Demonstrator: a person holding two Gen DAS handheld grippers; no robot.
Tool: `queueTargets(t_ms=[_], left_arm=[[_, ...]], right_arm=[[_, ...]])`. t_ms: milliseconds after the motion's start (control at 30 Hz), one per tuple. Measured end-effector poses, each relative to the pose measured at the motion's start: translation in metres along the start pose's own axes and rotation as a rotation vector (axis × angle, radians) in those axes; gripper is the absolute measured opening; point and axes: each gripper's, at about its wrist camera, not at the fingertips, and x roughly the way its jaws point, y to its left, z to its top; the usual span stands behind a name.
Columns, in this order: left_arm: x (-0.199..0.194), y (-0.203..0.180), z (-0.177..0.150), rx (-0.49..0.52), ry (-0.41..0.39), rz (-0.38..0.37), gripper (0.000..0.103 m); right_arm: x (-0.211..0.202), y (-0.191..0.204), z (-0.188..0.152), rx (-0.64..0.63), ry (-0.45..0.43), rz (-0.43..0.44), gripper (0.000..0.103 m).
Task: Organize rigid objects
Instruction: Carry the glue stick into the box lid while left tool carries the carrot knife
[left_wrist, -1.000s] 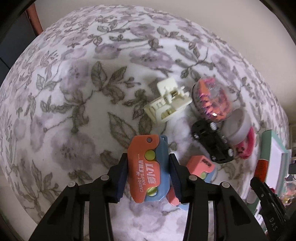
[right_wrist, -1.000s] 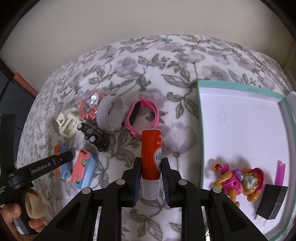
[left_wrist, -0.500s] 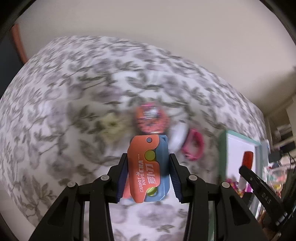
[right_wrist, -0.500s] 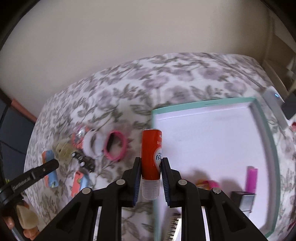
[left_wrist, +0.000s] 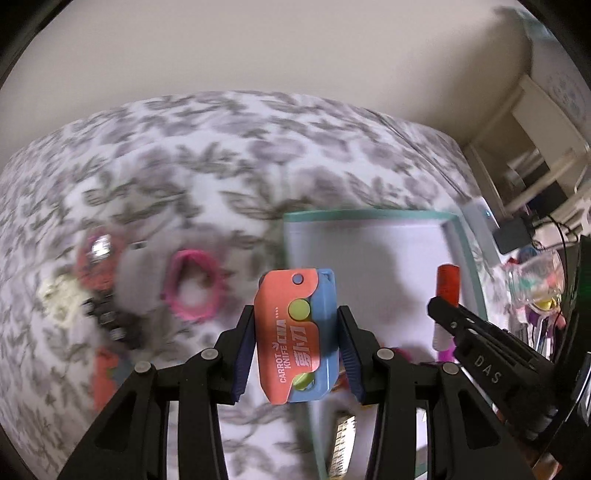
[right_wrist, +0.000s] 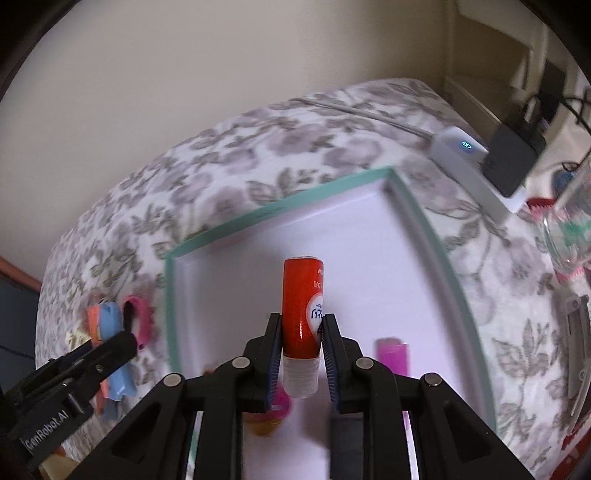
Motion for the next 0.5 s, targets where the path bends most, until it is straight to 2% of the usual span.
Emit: queueTargets(t_ms=[267, 500], left_arm=[[0.043, -0.036, 0.002, 0.038, 0.039, -0.025, 0.044], [0.045, -0.032, 0.002, 0.037, 0.032, -0.002, 0.044]], right_arm=[[0.009, -0.028, 0.005, 0.031, 0.012, -0.048, 0.023], [0.021, -0.030, 0.002, 0.031, 0.041, -0.064, 0.023]])
